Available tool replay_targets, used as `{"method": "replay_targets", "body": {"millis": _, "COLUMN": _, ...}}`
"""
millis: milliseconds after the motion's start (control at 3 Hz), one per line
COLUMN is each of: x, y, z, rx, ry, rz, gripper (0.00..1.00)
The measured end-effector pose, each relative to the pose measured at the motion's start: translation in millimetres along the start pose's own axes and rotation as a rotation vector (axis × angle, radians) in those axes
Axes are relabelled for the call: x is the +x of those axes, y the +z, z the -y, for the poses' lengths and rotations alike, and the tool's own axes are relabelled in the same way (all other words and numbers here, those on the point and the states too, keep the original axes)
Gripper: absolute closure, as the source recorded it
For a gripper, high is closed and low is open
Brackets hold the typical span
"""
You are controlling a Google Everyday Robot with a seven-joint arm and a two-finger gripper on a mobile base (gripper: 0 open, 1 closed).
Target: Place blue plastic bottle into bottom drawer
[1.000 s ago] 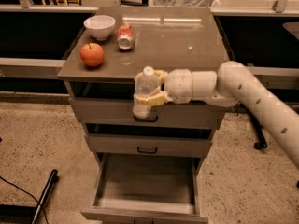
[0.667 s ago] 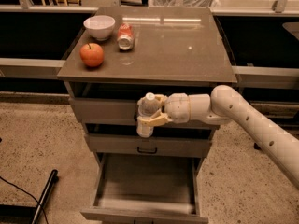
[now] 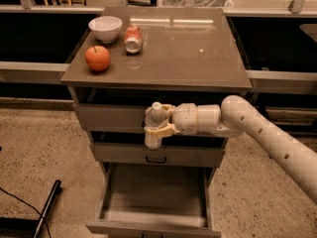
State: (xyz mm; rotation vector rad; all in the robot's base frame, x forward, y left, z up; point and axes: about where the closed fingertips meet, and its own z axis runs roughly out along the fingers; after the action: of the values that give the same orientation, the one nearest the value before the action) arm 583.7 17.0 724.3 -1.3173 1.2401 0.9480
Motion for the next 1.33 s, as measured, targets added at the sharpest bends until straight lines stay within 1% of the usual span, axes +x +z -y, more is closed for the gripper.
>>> {"method": "replay_targets", "body": {"millis": 333, "x": 74, "y": 21, "z": -35, "rx": 0.052, "ry": 0.03, "rz": -0.063, "gripper": 1.0}}
{"method": "replay_targets", "body": {"millis": 667, "x": 157, "y": 62, "z": -104, "rx": 0.037, "ry": 0.063, "rz": -0.139, "gripper": 1.0}}
{"method": "replay_targets", "body": {"millis": 1000, "x": 217, "y": 84, "z": -123, "rx": 0.138, "ry": 0.02, "rz": -0.179, "gripper": 1.0}}
{"method": "replay_targets", "body": {"millis": 1333, "x": 215, "y": 84, "z": -121, "rx": 0.141, "ry": 0.024, "rz": -0.182, "gripper": 1.0}}
